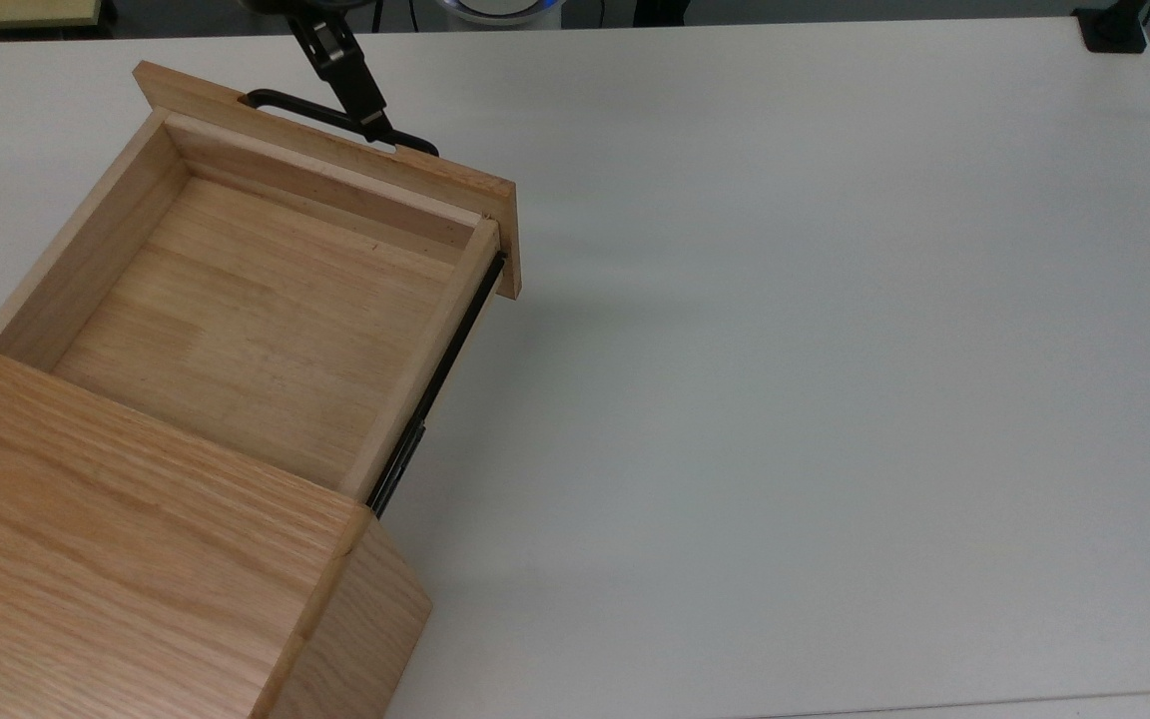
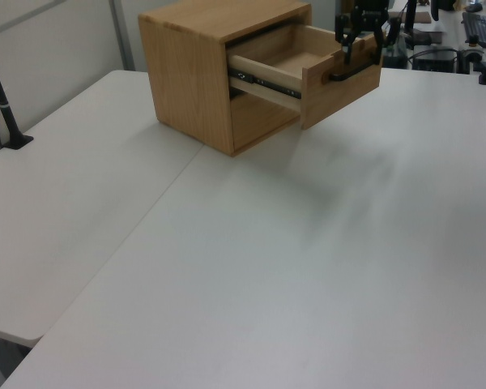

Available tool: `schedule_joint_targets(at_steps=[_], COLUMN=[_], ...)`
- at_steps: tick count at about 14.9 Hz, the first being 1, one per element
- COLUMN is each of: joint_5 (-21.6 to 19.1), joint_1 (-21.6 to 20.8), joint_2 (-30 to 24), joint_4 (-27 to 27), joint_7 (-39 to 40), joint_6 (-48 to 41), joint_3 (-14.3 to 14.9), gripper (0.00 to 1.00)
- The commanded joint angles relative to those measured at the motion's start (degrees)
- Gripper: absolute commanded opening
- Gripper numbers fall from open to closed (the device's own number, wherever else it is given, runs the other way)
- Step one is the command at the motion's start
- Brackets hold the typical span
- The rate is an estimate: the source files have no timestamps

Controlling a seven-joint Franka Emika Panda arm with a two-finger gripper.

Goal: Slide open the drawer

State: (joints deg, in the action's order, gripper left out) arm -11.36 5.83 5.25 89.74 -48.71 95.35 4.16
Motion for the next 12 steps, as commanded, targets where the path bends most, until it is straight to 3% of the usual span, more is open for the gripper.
schedule_joint_targets(at_steps=[1,6,10,12], joint_5=[1.34,2.83,7.66,11.79], joint_1=[-0.2,-0.21,-0.2,-0.12], joint_2=[-3.22,-4.72,-5.42,-5.25], joint_4=[0.89,-0.7,0.26,0.61], joint_7=[2.91,15.99,29.16,40.49], joint_6=[-0.95,-3.68,-3.77,-3.5], joint_3=[0.15,-0.99,-3.72,-5.65], gripper=[1.0,1.0,1.0,1.0])
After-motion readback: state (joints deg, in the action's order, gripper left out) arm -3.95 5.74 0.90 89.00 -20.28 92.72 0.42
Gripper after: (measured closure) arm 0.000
